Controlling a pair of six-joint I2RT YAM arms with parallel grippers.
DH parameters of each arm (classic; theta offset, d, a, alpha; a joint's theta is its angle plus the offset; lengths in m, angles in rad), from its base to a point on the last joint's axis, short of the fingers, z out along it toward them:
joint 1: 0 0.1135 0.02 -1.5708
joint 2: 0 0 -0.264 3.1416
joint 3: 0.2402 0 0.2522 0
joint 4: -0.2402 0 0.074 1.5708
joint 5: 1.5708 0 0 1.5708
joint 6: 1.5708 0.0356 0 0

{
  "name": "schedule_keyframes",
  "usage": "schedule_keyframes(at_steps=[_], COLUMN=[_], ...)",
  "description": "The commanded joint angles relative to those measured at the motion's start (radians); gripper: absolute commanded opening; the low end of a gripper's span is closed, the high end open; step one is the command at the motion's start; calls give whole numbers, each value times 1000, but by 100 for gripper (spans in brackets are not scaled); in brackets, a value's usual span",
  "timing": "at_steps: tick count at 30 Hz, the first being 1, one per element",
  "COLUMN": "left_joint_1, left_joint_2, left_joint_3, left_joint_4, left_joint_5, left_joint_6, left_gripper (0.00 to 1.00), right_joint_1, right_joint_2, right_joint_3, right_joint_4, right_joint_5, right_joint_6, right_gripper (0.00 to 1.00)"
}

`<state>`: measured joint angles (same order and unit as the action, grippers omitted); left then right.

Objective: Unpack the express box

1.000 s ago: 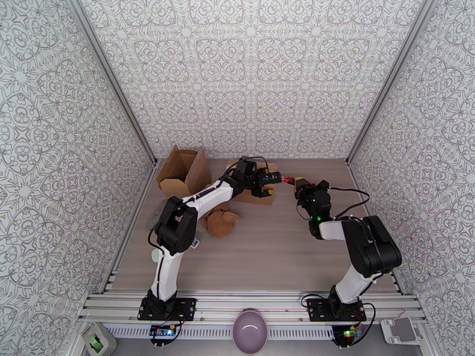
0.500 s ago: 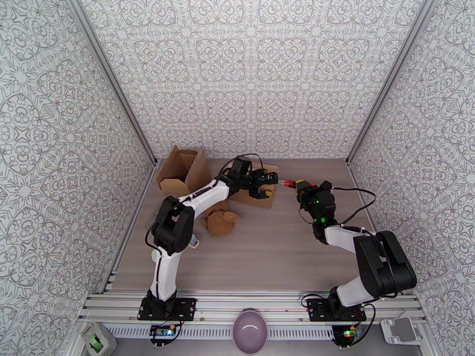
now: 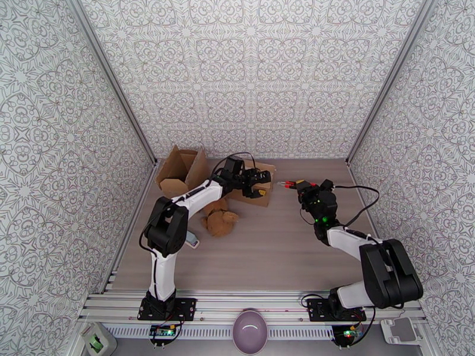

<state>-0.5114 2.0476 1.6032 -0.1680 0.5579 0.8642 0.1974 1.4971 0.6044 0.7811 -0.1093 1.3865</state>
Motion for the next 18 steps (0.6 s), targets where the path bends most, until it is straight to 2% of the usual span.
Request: schedule_keyframes(at_steps=[1, 6, 18], left_joint_1=[3, -4, -12], left_joint_2=[-26, -24, -14], left_joint_3=[-20, -15, -8], left_joint_4=[-21, -21, -14], left_joint_5=[25, 16, 1], left_joint_6=[-17, -16, -15], left_gripper=[72, 72, 72], right_joint_1=[2, 6, 5], right_joint_2=[68, 125, 132], right_joint_3=[46, 86, 135], right_joint_4=[134, 203, 148], right_joint_5=[25, 12, -3], right_joint_6=[2, 20, -20], right_gripper=[0, 0, 0])
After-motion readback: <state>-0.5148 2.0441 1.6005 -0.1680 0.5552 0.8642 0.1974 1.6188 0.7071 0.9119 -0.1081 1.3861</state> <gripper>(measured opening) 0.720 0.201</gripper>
